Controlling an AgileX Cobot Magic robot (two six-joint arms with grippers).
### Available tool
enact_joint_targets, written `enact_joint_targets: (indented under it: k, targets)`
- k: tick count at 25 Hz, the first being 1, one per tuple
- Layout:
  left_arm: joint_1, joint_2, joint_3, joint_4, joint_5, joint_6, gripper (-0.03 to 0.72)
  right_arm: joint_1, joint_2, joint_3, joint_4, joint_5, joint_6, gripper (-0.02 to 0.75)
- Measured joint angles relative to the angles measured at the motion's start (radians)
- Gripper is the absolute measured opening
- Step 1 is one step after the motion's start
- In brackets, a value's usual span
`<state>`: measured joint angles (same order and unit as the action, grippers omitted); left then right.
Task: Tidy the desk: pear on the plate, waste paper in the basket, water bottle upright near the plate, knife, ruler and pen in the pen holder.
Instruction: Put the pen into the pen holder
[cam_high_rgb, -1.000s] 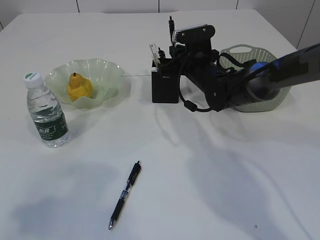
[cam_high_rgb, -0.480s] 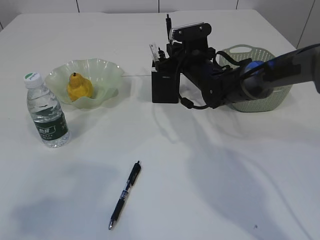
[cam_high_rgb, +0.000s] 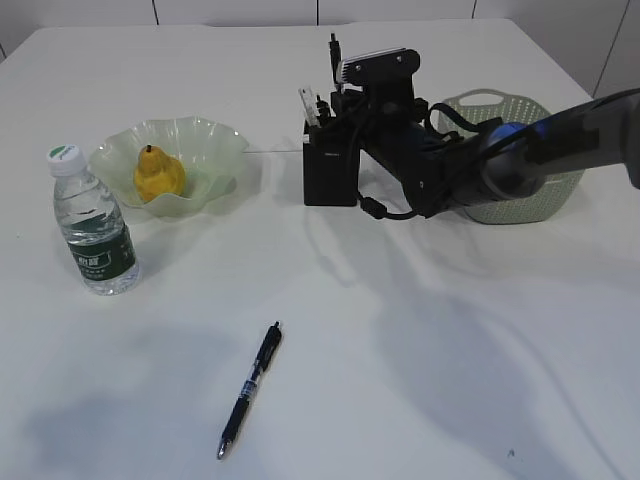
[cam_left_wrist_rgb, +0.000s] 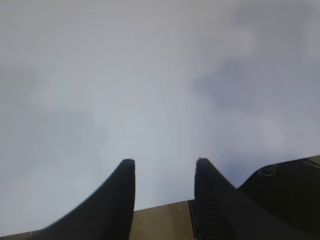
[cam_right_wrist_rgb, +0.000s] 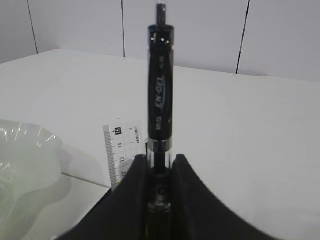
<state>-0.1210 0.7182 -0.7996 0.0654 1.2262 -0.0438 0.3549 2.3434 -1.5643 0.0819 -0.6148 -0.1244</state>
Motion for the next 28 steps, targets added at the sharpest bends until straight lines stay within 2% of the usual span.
enact_joint_targets:
  k: [4, 28]
  targets:
    - [0.0, 0.0, 0.0, 0.0, -0.004, 0.0, 0.275, 0.0, 0.001, -0.034, -0.004, 0.065, 0.014, 0.107]
    - [0.0, 0.0, 0.0, 0.0, -0.018, 0.0, 0.275, 0.0, 0.011, -0.103, -0.01, 0.226, 0.03, 0.107]
